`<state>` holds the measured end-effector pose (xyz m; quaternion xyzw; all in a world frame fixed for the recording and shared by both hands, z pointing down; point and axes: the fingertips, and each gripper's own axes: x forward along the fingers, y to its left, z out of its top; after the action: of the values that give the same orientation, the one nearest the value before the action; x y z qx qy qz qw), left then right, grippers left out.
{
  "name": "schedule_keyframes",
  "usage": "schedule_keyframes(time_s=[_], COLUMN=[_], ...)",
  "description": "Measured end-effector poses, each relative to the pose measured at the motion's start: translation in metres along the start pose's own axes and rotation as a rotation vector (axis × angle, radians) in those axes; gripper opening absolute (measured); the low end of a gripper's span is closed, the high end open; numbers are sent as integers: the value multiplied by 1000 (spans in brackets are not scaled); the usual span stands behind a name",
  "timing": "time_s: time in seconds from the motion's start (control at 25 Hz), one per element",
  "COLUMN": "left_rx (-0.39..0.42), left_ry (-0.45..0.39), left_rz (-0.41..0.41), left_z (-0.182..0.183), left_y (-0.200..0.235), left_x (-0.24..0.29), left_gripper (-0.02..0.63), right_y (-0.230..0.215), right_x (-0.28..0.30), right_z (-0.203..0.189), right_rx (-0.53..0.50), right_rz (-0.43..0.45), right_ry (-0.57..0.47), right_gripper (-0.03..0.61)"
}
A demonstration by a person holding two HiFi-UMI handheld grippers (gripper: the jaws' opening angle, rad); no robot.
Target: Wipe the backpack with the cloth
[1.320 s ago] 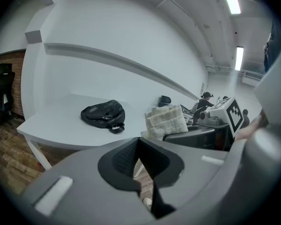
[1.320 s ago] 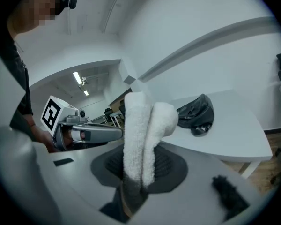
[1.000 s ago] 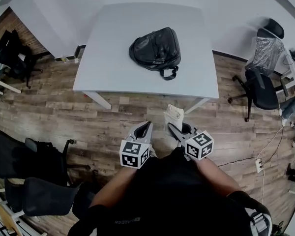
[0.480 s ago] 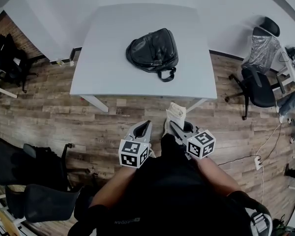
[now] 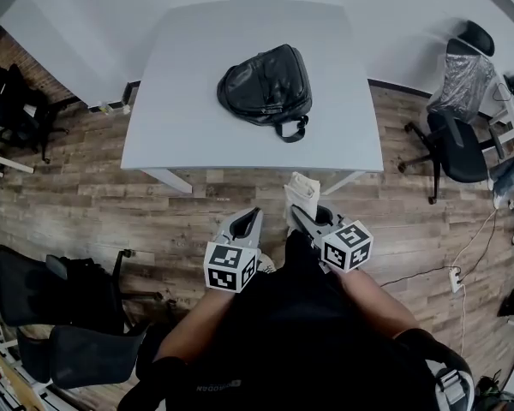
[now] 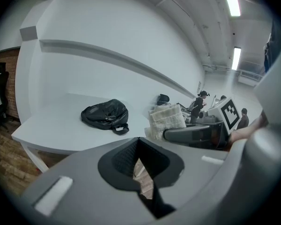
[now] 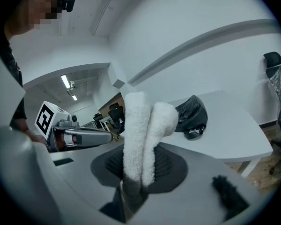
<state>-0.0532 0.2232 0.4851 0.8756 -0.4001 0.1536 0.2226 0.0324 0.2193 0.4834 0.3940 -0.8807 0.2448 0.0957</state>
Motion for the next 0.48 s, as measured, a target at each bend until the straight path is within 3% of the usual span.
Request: schedule_keyframes(time_s=[0.48], left_rx=[47], left_ry=[41], left_rz=[-46], left_z=[4], left_y=[-6], left_x=[39], left_gripper=[8], right_y=[-36], right_x=[5], right_z=[-1], right_rx=[25], right_rz=[-23], right_ry=[6], right_gripper=[87])
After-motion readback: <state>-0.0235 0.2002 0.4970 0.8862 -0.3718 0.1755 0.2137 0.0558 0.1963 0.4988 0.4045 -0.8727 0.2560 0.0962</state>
